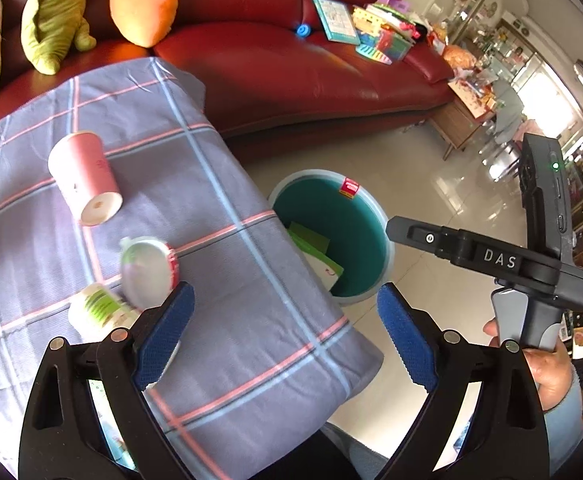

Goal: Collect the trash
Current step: 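Open the right tool over the teal bin to drop the medicine box, then grasp the light blue snack wrapper with the left tool while the right tool returns to the table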

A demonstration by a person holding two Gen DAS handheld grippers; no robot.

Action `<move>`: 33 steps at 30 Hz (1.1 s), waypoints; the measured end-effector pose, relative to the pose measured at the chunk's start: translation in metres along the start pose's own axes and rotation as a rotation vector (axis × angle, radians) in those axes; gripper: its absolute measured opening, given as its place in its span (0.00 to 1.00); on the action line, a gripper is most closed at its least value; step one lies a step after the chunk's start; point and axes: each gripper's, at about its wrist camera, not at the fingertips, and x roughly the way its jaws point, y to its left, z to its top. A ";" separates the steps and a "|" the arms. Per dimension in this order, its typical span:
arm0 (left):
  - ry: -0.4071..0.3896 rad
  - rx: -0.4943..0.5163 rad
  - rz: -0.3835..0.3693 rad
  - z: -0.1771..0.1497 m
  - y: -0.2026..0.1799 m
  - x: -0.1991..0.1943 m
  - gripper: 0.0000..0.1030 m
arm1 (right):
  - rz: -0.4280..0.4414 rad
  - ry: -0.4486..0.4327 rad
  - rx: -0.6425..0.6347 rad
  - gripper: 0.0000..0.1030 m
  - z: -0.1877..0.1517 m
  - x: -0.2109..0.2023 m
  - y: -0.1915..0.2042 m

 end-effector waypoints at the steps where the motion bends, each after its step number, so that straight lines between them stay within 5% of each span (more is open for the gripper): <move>1: -0.007 0.001 0.007 -0.004 0.003 -0.006 0.91 | 0.003 0.001 -0.008 0.80 -0.004 -0.001 0.006; 19: 0.007 -0.069 0.151 -0.116 0.096 -0.073 0.91 | 0.059 0.036 -0.106 0.80 -0.085 -0.009 0.084; 33: 0.083 -0.173 0.190 -0.170 0.140 -0.038 0.91 | 0.095 0.049 -0.165 0.80 -0.113 -0.012 0.114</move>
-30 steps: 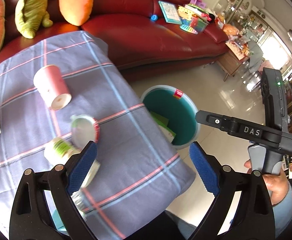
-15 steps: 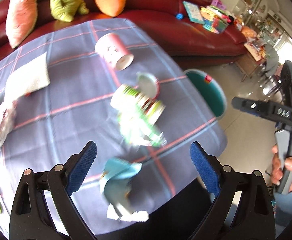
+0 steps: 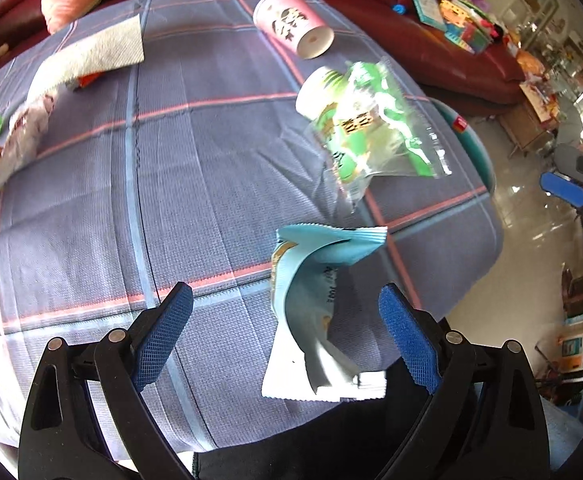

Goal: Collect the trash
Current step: 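Grasp the light blue snack wrapper with the left tool while the right tool returns to the table, then grasp the clear plastic bag with the right tool while the left tool holds the wrapper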

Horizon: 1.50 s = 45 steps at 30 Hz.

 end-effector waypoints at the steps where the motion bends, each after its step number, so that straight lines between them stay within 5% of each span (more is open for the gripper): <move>1: 0.003 -0.001 0.002 -0.001 0.002 0.003 0.91 | -0.001 0.007 -0.002 0.80 0.000 0.003 0.001; 6: 0.003 0.004 -0.010 -0.005 0.006 0.014 0.88 | -0.006 0.034 -0.014 0.80 0.001 0.016 0.008; 9: -0.012 0.010 -0.002 -0.005 0.009 0.015 0.66 | -0.008 0.051 -0.027 0.80 0.003 0.024 0.015; 12: -0.030 0.009 -0.022 -0.004 0.014 0.012 0.30 | -0.001 0.049 -0.042 0.80 0.006 0.027 0.023; 14: -0.052 -0.002 -0.033 -0.002 0.020 0.009 0.22 | -0.005 0.035 -0.080 0.80 0.009 0.028 0.035; 25: -0.172 -0.169 -0.048 0.014 0.086 -0.030 0.20 | 0.005 0.083 -0.229 0.79 0.025 0.063 0.103; 31: -0.215 -0.212 -0.067 0.017 0.107 -0.049 0.20 | -0.041 0.136 -0.284 0.60 0.028 0.093 0.124; 39: -0.207 -0.236 -0.092 0.020 0.119 -0.044 0.20 | -0.105 0.188 -0.333 0.55 0.024 0.121 0.139; 42: -0.200 -0.233 -0.093 0.020 0.120 -0.042 0.21 | -0.132 0.214 -0.365 0.36 0.018 0.132 0.144; 45: -0.195 -0.238 -0.092 0.020 0.121 -0.040 0.21 | -0.145 0.194 -0.400 0.29 0.014 0.132 0.148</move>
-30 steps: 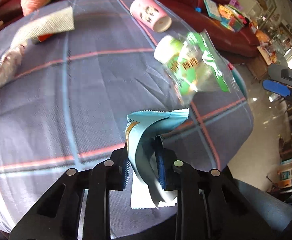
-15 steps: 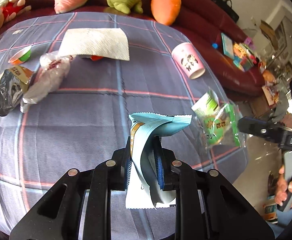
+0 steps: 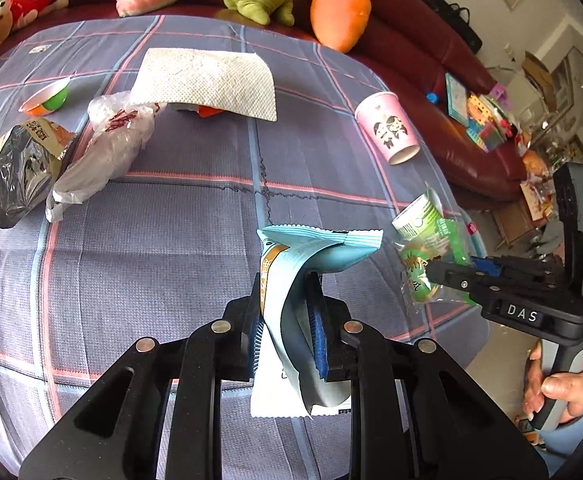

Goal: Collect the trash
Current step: 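Grasp the clear plastic bag with the right tool while the left tool holds the wrapper, then carry both items to the teal bin while the left tool drops the wrapper inside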

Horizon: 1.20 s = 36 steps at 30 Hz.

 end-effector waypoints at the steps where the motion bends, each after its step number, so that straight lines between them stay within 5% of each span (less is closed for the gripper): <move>1: 0.001 0.000 0.001 0.000 0.000 0.000 0.21 | 0.019 -0.007 0.008 0.28 0.000 -0.002 0.000; 18: -0.048 0.141 -0.024 0.036 -0.069 -0.021 0.21 | 0.158 -0.251 0.171 0.27 0.013 -0.087 -0.058; 28: -0.032 0.324 -0.113 0.070 -0.189 -0.002 0.21 | 0.122 -0.414 0.398 0.27 -0.024 -0.144 -0.179; 36: 0.041 0.456 -0.167 0.076 -0.306 0.054 0.21 | 0.065 -0.474 0.576 0.27 -0.076 -0.160 -0.279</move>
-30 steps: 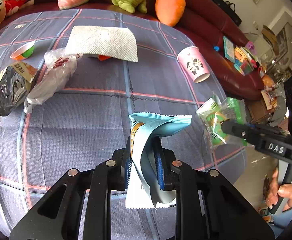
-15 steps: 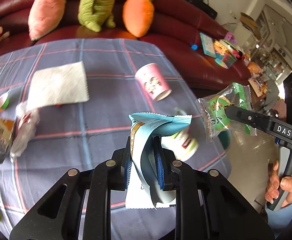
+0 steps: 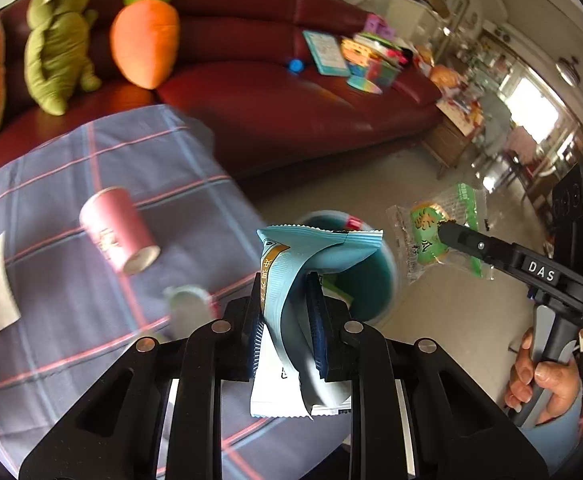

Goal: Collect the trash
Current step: 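Carry both items to the teal bin while the left tool drops the wrapper inside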

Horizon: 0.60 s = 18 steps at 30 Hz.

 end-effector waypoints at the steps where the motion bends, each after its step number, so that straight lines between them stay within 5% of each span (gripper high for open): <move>1: 0.011 0.010 -0.005 0.006 -0.010 0.011 0.21 | -0.021 -0.005 0.015 0.27 0.002 -0.001 -0.016; 9: 0.116 0.059 -0.014 0.034 -0.065 0.098 0.21 | -0.048 0.030 0.120 0.28 0.000 0.015 -0.090; 18: 0.193 0.067 -0.010 0.038 -0.083 0.157 0.21 | -0.071 0.059 0.168 0.28 0.009 0.033 -0.132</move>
